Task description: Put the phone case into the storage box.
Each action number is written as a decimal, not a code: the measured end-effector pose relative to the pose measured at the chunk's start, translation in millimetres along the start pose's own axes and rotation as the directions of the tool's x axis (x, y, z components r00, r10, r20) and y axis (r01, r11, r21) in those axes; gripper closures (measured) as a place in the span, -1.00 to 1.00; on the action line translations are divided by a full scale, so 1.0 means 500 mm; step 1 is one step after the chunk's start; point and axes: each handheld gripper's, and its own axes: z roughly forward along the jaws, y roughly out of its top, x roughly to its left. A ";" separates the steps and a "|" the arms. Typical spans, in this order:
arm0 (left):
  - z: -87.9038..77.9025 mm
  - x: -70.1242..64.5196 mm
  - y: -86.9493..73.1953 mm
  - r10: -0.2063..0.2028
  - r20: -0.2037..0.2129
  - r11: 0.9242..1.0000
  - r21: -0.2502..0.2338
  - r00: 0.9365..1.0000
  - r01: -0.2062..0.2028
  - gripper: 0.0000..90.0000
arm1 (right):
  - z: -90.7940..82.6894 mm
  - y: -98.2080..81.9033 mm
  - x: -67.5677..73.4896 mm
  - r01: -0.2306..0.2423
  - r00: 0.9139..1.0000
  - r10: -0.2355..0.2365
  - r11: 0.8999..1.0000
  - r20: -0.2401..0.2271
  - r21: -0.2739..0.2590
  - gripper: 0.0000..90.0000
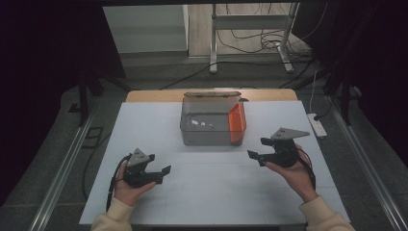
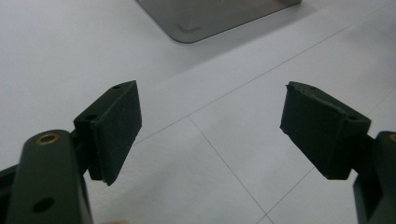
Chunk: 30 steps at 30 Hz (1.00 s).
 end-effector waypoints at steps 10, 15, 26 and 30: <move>0.003 -0.001 -0.005 0.003 -0.001 1.000 0.009 1.000 -0.003 -0.55 | -0.035 -0.085 -0.028 -0.025 1.000 0.025 0.999 0.009 -0.023 -0.48; 0.004 -0.006 -0.008 0.016 0.007 1.000 0.014 1.000 -0.016 -0.55 | -0.037 -0.124 -0.063 -0.096 0.995 0.097 0.995 0.024 -0.041 -0.48; -0.004 -0.001 -0.019 0.019 0.010 1.000 0.015 1.000 -0.020 -0.55 | -0.035 -0.145 -0.083 -0.142 0.990 0.141 0.989 -0.017 -0.050 -0.48; -0.002 0.000 -0.019 0.020 0.012 1.000 0.018 1.000 -0.020 -0.55 | -0.030 -0.143 -0.076 -0.126 0.992 0.125 0.991 -0.021 -0.045 -0.48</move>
